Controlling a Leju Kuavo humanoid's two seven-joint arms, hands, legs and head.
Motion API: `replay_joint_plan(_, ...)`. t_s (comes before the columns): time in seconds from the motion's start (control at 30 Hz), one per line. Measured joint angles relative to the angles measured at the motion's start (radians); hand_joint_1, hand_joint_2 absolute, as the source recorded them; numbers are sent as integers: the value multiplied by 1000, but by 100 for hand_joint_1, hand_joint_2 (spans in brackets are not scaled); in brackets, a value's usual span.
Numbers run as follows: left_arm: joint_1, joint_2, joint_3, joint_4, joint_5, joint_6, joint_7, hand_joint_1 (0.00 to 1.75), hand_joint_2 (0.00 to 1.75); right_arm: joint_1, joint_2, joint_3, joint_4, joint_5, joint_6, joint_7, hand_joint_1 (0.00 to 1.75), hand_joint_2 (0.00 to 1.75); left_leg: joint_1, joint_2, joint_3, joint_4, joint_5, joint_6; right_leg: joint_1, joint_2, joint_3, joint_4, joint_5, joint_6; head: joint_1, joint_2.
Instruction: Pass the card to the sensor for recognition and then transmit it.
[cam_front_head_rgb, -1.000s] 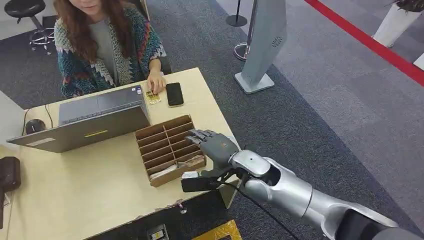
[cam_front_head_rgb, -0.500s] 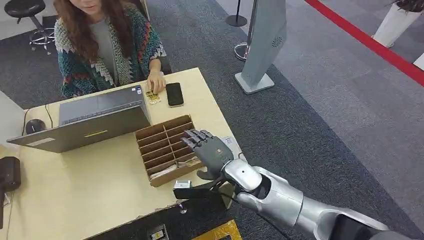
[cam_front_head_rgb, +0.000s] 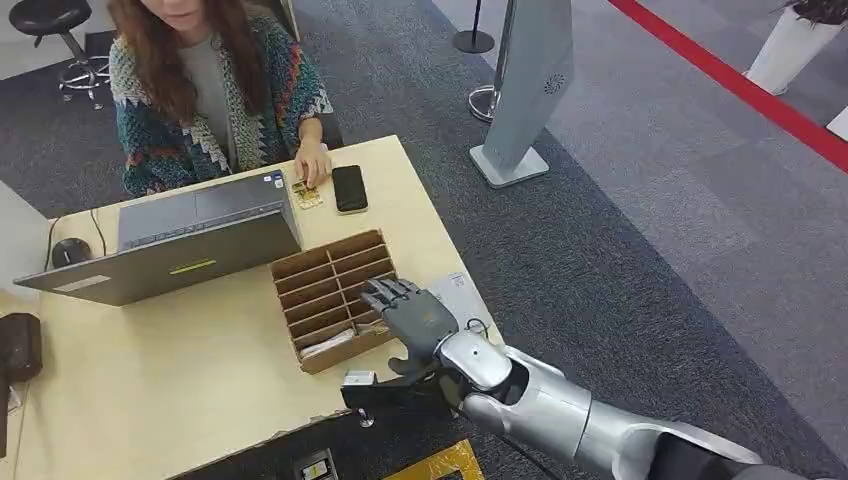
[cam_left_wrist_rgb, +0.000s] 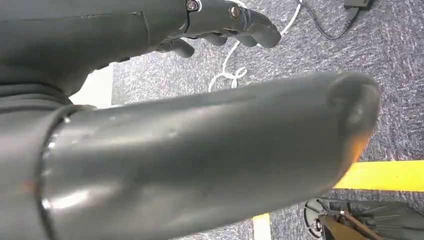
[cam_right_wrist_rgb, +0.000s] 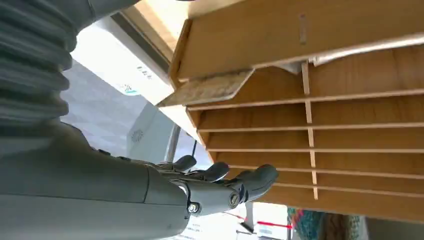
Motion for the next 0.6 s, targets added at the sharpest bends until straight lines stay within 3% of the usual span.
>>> replay_joint_plan(0.1,0,0,0,0,0,-1,0,0,0,0,3,3,11,-2,5,3,0,175,0,0,0,0,0,0,0,0,0,0,0,0,0,0)
replay_joint_plan(0.13,0,0,0,0,0,-2,0,0,0,0,3,3,14,-8,9,6,115,175,0,0,0,0,0,0,0,0,0,0,0,0,0,0)
replay_joint_plan(0.17,0,0,0,0,0,-2,0,0,0,0,3,3,17,-14,10,12,166,175,0,0,0,0,0,0,0,0,0,0,0,0,0,0)
replay_joint_plan(0.23,0,0,0,0,0,-2,0,0,0,-1,3,3,22,-25,10,21,175,175,0,0,0,0,0,0,0,0,0,0,0,0,0,0)
replay_joint_plan(0.6,0,0,0,0,10,0,1,0,0,-3,3,-6,46,-53,-32,51,175,175,0,0,0,0,0,0,0,0,0,0,0,0,0,0)
